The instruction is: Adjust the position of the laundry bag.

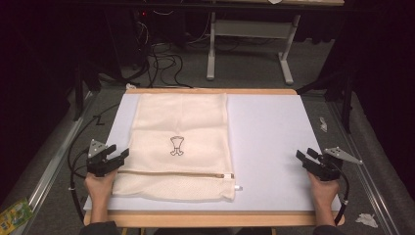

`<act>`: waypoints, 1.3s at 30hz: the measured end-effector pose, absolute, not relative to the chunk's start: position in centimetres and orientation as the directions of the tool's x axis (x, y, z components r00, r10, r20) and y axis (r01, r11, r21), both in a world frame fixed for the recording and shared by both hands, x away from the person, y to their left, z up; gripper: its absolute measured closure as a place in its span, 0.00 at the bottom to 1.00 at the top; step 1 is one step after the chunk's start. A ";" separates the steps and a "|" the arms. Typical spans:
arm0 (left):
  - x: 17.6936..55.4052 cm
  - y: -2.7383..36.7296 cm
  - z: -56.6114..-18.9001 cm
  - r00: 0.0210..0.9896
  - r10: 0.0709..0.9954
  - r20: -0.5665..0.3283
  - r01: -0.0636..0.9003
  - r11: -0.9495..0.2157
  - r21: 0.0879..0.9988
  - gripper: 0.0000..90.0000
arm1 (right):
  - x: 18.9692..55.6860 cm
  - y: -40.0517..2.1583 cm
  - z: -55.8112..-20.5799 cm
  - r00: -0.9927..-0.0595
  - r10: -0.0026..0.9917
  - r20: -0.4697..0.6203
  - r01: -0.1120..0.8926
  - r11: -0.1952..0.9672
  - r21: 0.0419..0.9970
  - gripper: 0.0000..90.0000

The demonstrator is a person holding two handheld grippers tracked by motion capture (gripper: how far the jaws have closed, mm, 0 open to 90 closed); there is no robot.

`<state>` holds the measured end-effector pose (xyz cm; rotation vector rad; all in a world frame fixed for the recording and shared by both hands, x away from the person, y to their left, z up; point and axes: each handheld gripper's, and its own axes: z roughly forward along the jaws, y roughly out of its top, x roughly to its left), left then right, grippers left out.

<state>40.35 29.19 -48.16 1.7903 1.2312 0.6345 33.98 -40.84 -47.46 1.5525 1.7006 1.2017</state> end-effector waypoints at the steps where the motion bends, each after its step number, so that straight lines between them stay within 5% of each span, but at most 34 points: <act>1: 40.4 29.2 -48.2 0.386 0.921 -0.054 0.490 -0.155 0.858 0.46 | 34.0 -40.8 -47.5 -0.193 0.966 0.172 0.488 -0.057 0.871 0.51; 16: 41.1 29.3 -48.3 0.387 0.918 -0.092 0.543 -0.147 0.827 0.38 | 34.1 -40.6 -47.5 -0.188 0.970 0.153 0.496 -0.041 0.867 0.50; 26: 41.3 30.3 -48.3 0.393 0.898 -0.195 0.576 -0.076 0.814 0.33 | 34.0 -40.4 -47.2 -0.180 0.978 0.103 0.469 -0.006 0.883 0.54; 39: 39.6 30.1 -47.2 0.412 0.900 -0.145 0.599 -0.147 0.787 0.35 | 34.6 -37.8 -47.0 -0.206 0.972 0.109 0.512 0.012 0.859 0.48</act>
